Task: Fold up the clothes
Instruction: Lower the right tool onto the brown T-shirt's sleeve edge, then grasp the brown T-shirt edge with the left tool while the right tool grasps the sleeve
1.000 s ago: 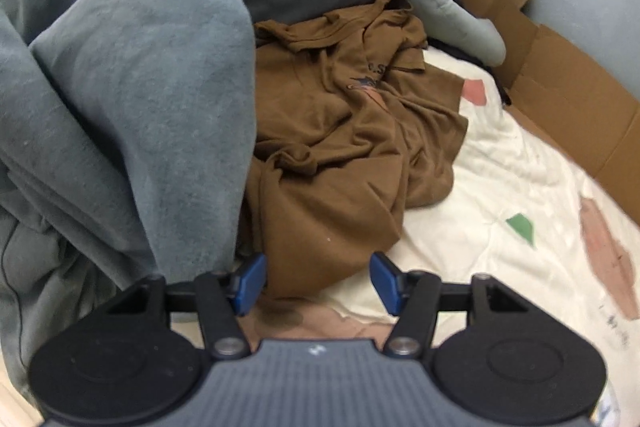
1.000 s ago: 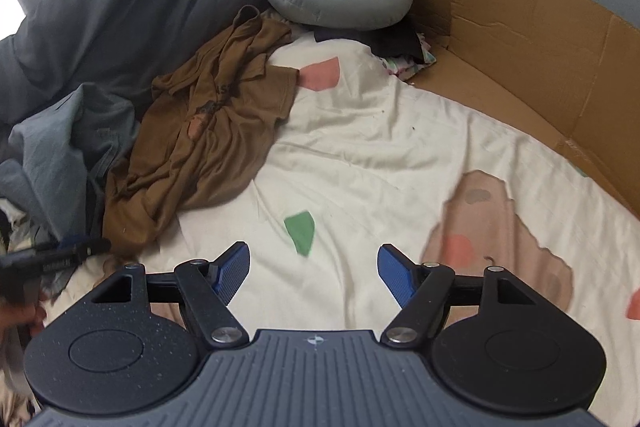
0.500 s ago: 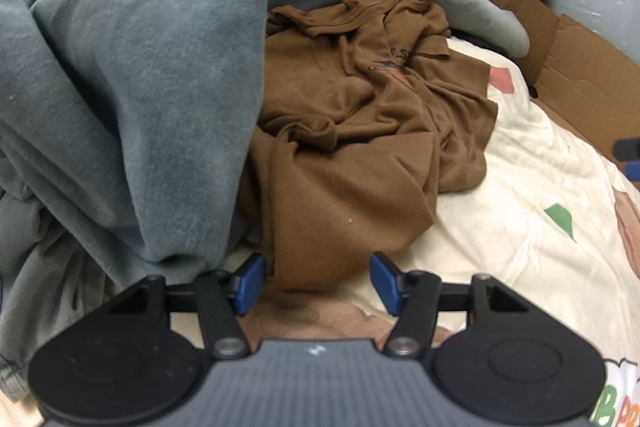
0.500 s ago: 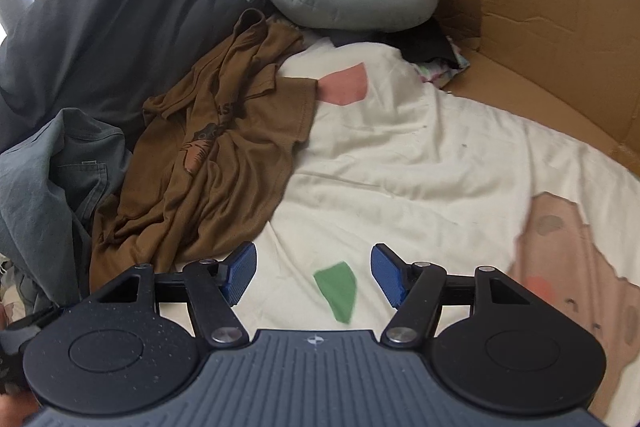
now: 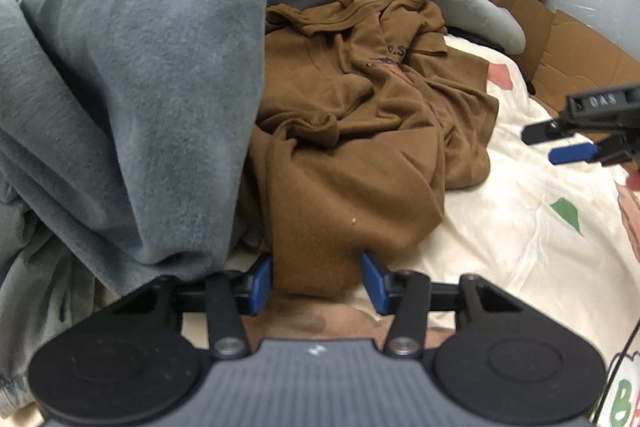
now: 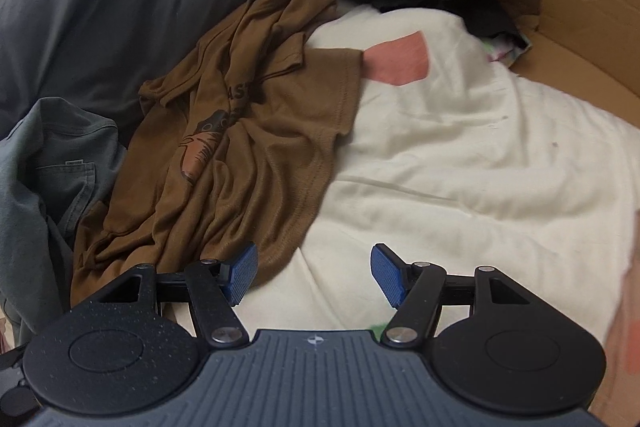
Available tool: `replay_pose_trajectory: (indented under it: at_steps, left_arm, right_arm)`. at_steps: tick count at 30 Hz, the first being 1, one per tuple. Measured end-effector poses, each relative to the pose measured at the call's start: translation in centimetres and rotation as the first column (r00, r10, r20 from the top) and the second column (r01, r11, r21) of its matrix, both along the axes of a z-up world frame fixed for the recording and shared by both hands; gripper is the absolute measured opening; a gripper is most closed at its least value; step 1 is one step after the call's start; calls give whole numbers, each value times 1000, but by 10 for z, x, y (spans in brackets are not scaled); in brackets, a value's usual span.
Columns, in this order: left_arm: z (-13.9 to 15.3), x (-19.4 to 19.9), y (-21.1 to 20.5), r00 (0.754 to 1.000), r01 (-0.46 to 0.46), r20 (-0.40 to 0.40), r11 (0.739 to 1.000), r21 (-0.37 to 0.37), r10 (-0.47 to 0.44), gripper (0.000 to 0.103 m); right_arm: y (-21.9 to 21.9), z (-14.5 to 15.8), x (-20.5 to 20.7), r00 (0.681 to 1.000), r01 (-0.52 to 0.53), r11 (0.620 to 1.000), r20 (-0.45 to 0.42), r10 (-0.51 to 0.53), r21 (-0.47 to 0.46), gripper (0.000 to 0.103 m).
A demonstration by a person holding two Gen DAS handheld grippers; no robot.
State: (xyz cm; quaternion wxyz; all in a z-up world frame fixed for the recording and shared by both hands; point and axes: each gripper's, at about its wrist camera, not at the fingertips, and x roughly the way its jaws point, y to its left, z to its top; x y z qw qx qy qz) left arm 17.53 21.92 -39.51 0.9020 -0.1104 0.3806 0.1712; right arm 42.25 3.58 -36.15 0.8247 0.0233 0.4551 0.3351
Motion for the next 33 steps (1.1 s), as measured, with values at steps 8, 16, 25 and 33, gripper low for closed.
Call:
replay_pose_trajectory:
  at_steps: [8,16,25,33]
  left_arm:
    - [8,0,6,998,-33,45,999,-13,34,18]
    - [26,-5,3,992,-52,114,998,-25,54,14]
    - [43,-5,0,983,-40,179,999,19,36,10]
    - [50,-1,9,975,-81,206,997,-16,83,8]
  right_arm:
    - [28,-12,15,999,-34,999,-24,34,16,66]
    - [52,-34,35,991,9,999,-130,-3,44,66]
    - [70,-33,49,981,22,997,-195,-6,77,62]
    - [66,-36,57,969,109,990,-234,-84,94,62]
